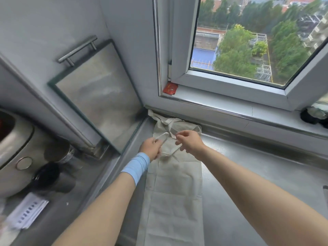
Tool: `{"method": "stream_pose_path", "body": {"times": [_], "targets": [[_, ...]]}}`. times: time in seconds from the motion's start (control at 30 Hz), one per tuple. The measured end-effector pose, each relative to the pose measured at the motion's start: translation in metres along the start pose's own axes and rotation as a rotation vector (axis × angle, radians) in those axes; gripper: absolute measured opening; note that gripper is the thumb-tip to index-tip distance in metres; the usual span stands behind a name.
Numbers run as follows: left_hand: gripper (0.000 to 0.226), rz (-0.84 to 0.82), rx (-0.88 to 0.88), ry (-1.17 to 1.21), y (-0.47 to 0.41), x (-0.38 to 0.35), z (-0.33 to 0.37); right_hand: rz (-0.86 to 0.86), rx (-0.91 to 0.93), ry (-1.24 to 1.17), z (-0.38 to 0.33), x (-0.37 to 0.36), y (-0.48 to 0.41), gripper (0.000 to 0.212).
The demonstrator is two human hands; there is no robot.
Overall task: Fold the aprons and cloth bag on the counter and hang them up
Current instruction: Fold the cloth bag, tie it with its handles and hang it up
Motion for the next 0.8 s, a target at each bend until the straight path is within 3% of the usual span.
{"method": "stream_pose_path", "body": {"times": [0.07,0.23,0.37,0.5,0.67,0.73,0.8], "targets": [[0.021,0.15,-0.036,-0.067,-0.017,0.036,-0.001,0.019,0.075,0.27,0.01,-0.011,-0.007,0.032],[0.02,0.117,-0.079,-0.199,-0.026,0.059,-0.001,-0.134,0.247,0.838,0.028,-0.058,-0.017,0.056],[0.024,0.124,-0.114,-0.01,-0.035,0.063,0.009,-0.162,0.348,1.1,0.04,-0.076,-0.025,0.044],[0.026,0.144,-0.084,0.207,-0.042,0.059,0.023,-0.15,0.426,1.179,0.044,-0.067,-0.03,0.029],[0.026,0.077,0.056,0.156,-0.045,0.015,0.013,-0.029,0.482,1.015,0.036,-0.024,-0.025,0.017],[0.026,-0.109,0.197,-0.009,-0.035,-0.024,-0.004,0.102,0.574,0.865,0.021,-0.001,-0.014,0.017],[0.02,-0.411,0.302,-0.305,-0.006,-0.056,-0.024,0.151,0.625,0.776,0.012,0.012,-0.006,0.019]]}}
Point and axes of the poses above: each hand's wrist, its own y-axis away from the middle knuckle, its own x-axis out of the back of the hand, z = x × y, the point moved 9 cm from there along -y, towards the middle knuckle, and after that the axes turned 9 degrees about z, right-handed, at the moved point
